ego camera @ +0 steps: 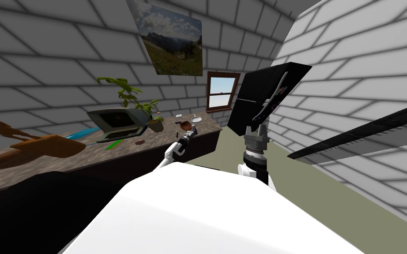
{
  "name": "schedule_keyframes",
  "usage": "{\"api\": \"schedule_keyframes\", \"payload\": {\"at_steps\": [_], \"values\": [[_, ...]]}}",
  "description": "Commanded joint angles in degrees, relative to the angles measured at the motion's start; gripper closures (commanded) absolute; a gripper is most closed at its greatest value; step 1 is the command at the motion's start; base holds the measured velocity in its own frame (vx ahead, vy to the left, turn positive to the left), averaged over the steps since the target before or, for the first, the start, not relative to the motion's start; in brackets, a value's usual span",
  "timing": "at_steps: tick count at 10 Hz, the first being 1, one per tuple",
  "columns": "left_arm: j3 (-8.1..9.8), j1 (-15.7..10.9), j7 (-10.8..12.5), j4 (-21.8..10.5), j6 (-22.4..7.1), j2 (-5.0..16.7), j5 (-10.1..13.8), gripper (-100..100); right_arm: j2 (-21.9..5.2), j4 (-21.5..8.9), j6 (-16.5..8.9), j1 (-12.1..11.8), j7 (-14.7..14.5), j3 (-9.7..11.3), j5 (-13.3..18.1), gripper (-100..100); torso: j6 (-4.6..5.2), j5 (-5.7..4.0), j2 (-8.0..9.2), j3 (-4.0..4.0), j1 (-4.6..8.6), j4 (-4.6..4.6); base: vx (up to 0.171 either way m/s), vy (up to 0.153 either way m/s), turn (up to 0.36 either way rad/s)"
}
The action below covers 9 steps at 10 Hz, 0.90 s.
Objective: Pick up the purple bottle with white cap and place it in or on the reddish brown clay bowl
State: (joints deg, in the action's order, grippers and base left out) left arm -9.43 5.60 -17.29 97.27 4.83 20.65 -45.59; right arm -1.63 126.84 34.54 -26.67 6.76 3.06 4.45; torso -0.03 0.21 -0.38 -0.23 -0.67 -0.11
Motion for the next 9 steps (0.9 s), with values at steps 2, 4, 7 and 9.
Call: {"api": "schedule_keyframes", "payload": {"at_steps": [2, 4, 7, 9], "values": [[-0.22, -1.87, 1.95, -0.30, -2.36, 3.53, 0.89, 100, 0.00, 0.00, 0.00, 0.00, 0.00, 0.00, 0.00, 0, 0.00, 0.00, -0.05, -0.03, 0.00, -0.02, 0.074, 0.122, -0.048], [-0.35, -3.22, 3.48, -0.47, -4.09, 6.40, 1.68, 100, 0.00, 0.00, 0.00, -0.01, 0.00, 0.00, 0.00, 0, 0.00, -0.04, -0.16, -0.09, 0.02, -0.02, 0.090, 0.129, -0.043], [-0.51, -5.14, 5.69, -0.74, -6.54, 10.48, 2.82, 100, 0.00, 0.00, 0.00, -0.01, 0.00, 0.00, 0.00, 0, 0.01, -0.08, -0.13, -0.07, 0.12, -0.01, 0.083, 0.123, -0.040], [-0.60, -6.22, 6.98, -0.88, -7.94, 12.79, 3.46, 100, 0.00, 0.00, 0.00, -0.01, 0.00, 0.00, 0.00, 0, -0.01, -0.09, -0.13, -0.07, 0.14, -0.01, 0.081, 0.109, -0.031]]}}
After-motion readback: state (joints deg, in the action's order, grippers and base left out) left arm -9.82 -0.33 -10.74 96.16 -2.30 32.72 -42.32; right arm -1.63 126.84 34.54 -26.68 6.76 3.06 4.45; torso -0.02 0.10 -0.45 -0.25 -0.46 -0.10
